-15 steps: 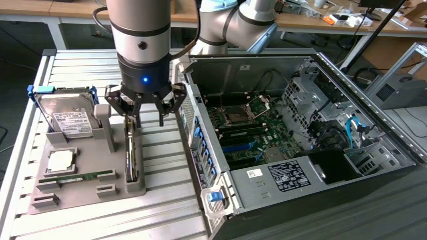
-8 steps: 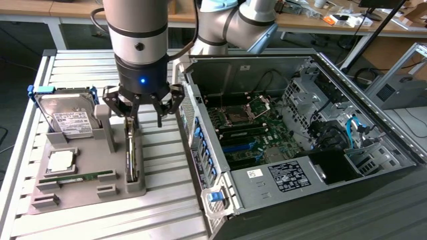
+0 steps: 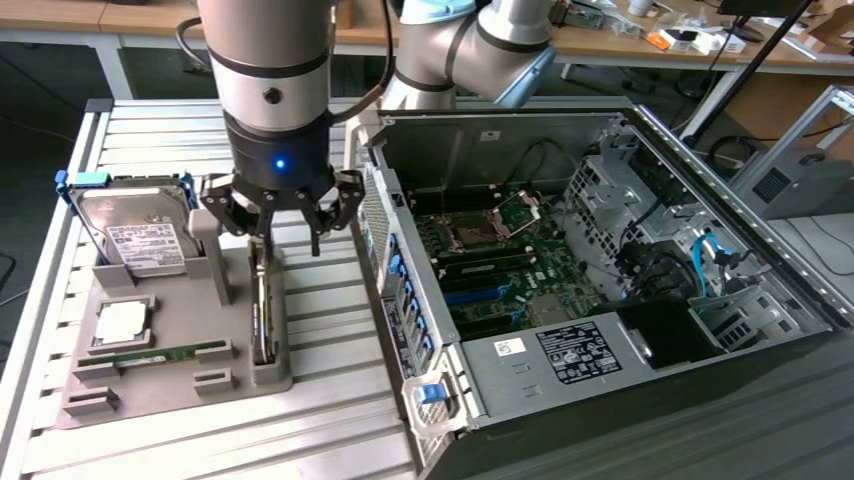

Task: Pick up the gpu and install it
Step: 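Pick up the gpu and move the gpu toward the slot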

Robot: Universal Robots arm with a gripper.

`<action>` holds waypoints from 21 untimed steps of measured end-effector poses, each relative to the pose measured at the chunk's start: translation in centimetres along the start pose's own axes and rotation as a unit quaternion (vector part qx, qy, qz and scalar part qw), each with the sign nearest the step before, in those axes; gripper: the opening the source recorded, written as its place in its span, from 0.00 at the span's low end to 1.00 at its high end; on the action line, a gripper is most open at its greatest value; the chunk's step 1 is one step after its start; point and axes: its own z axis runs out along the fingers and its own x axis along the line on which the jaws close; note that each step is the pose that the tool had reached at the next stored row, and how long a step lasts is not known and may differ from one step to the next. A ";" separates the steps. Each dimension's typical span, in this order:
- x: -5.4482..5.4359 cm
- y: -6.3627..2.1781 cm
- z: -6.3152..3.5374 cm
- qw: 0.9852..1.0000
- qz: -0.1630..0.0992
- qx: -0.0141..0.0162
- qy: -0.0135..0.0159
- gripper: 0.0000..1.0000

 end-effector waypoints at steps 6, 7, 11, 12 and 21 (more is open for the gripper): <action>0.6 -0.08 0.08 1.000 0.000 0.000 0.000 0.50; 0.7 -0.09 0.08 1.000 0.000 0.000 0.000 0.50; 0.9 -0.15 0.16 1.000 0.000 0.000 0.000 0.50; 1.0 -0.17 0.19 1.000 0.000 0.000 0.000 0.50; 1.6 -0.30 0.44 1.000 0.000 0.000 0.000 0.50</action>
